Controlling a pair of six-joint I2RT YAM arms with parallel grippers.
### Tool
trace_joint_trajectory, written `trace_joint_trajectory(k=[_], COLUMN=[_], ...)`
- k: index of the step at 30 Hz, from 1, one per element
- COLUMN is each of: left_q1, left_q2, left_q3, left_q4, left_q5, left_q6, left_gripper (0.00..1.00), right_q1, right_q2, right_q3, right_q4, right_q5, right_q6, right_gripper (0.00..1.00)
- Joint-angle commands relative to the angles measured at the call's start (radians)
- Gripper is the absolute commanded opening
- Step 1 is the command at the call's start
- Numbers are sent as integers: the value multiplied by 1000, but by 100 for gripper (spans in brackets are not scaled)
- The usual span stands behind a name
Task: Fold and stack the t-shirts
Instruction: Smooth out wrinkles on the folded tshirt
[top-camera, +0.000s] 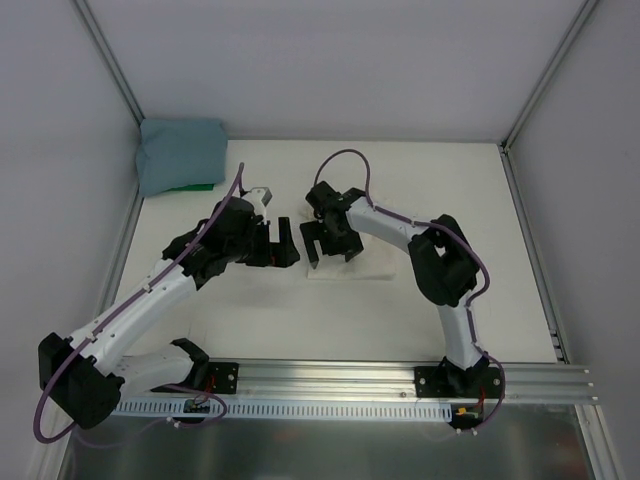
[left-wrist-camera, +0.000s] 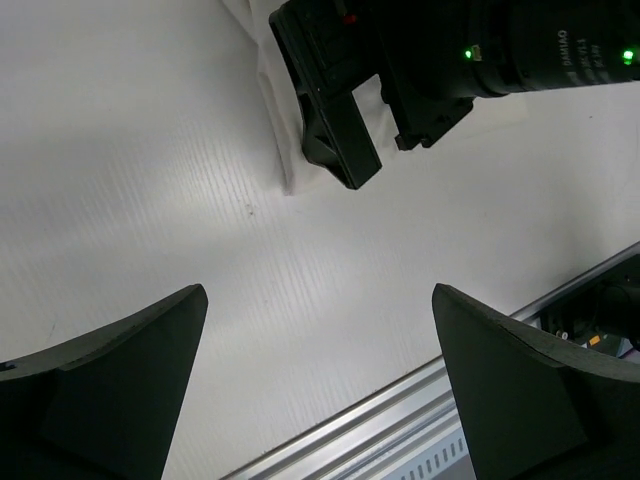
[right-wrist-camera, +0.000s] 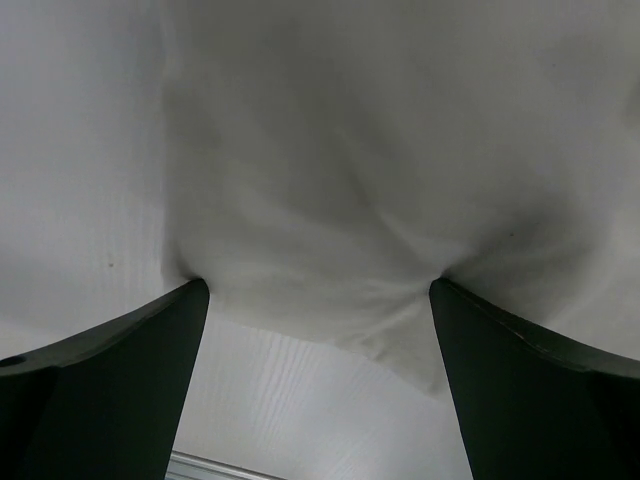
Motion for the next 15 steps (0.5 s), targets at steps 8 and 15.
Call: trace_joint_trajectory(k=[8,15], left_q1=[-7,-7], left_q2=[-61,-47], left_q3=[7,-16], left_q4=[-54,-25], left_q5=[-42,-28], left_q6=[5,-13], left_gripper=[99,99], right_q1=[-209,-226], right_q2=[-119,-230], right_q3=[-259,-296], right_q4=[161,127], right_q5=[-83,-113], right_q6=[25,6], right_gripper=[99,99])
